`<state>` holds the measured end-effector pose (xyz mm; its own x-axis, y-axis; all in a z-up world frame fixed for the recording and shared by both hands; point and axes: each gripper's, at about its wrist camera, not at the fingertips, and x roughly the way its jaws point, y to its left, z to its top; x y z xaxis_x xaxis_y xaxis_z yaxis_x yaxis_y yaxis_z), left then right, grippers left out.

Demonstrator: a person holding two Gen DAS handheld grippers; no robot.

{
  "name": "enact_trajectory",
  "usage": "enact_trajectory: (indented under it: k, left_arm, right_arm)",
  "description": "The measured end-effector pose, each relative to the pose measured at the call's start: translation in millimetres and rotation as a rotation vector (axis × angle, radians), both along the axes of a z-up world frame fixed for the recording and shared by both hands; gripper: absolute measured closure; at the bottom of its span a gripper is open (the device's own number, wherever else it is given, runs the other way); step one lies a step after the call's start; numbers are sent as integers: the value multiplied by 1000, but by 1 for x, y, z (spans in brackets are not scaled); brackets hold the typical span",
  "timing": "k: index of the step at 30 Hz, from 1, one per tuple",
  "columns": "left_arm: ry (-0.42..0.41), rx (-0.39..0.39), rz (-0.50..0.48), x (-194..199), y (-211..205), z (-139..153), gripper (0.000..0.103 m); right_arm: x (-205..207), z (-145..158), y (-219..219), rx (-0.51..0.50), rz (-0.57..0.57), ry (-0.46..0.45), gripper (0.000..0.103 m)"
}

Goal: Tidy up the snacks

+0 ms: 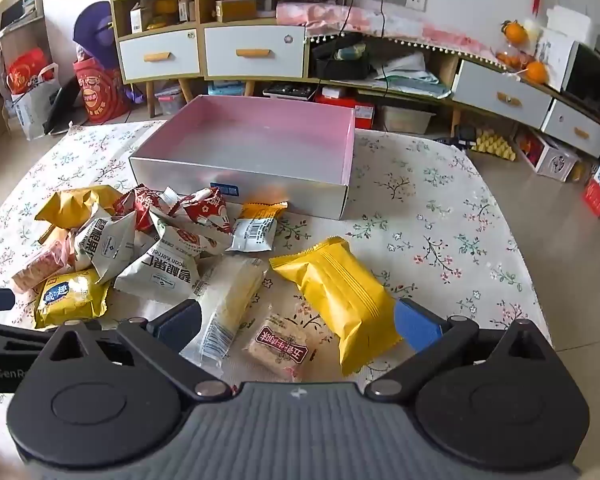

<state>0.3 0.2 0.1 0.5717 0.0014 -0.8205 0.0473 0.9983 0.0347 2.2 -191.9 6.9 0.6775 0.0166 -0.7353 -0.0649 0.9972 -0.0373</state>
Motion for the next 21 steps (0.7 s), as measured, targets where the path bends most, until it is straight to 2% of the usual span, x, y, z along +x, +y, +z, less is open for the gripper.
enact_trajectory:
  k: [7, 21]
  left_arm:
    - [-22, 4, -1, -4, -1, 2, 0]
    - [-7, -22, 8, -1, 5, 2, 0]
  right_arm:
    - [0, 0, -2, 19, -2, 10, 0]
    - [1, -4, 4, 17, -2, 35, 0]
